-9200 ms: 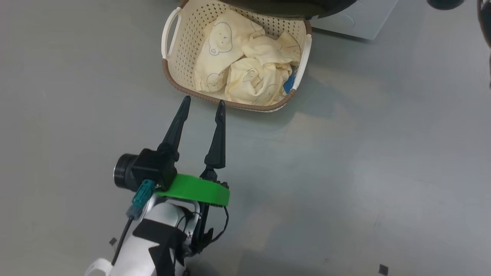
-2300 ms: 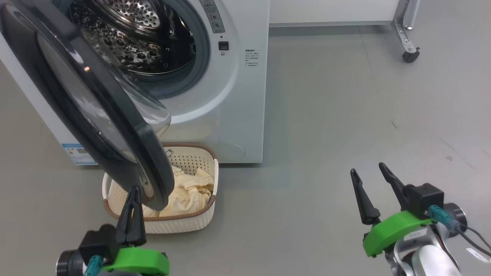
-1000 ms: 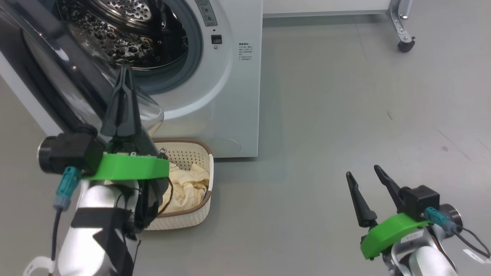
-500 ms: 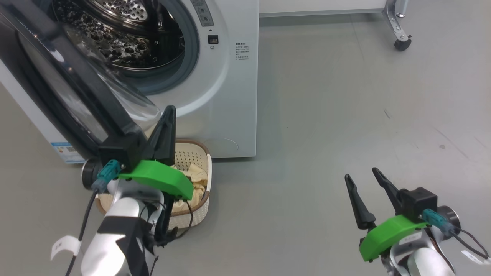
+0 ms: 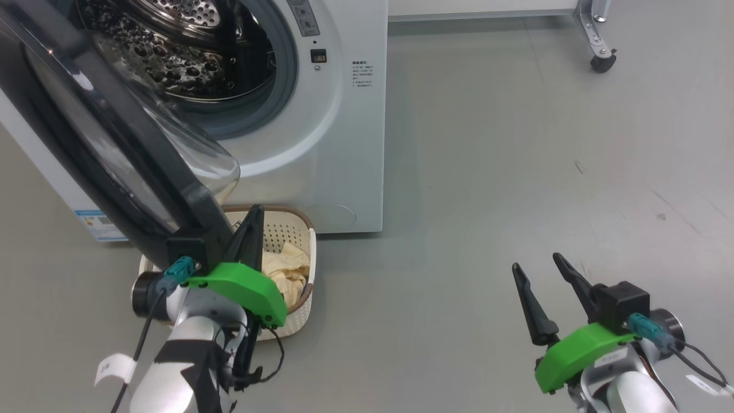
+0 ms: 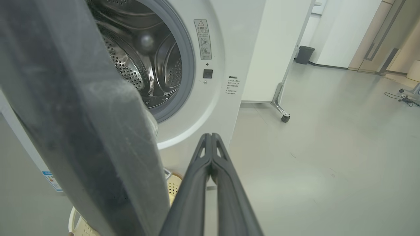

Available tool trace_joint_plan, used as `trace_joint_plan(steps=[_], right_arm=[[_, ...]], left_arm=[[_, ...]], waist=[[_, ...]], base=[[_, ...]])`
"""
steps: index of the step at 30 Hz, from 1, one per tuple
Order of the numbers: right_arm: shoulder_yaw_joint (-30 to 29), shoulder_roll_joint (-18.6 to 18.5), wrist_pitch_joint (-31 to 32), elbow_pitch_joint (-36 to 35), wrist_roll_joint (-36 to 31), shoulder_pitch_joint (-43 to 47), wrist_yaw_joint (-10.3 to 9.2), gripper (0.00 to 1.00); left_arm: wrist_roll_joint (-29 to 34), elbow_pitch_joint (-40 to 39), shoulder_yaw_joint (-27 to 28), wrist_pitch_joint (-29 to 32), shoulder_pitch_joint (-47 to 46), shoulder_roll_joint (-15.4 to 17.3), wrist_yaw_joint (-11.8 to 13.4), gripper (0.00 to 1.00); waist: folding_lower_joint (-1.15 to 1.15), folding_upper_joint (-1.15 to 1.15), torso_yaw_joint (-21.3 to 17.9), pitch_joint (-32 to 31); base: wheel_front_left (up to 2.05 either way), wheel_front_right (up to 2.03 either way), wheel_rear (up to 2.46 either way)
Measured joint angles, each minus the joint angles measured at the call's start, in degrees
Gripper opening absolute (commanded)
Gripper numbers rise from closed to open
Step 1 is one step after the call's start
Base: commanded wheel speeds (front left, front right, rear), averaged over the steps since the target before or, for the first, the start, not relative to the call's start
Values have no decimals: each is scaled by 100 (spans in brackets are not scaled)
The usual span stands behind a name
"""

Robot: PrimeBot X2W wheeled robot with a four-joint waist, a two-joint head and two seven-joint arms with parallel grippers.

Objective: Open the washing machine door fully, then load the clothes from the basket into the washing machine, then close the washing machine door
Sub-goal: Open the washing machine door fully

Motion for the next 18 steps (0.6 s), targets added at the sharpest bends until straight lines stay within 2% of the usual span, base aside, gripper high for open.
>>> trace_joint_plan(steps=[6, 18], right_arm=[[1, 0, 0, 11, 0, -5, 0, 100], [-33, 0, -3, 29, 43, -5, 0, 100]], left_arm=[[1, 365, 43, -115, -20, 48, 102, 0], [-58, 671, -1, -314, -164, 67, 100, 0]], waist=[[0, 0, -21, 11], [0, 0, 121, -23]], base=[[0, 0, 0], [0, 0, 0]])
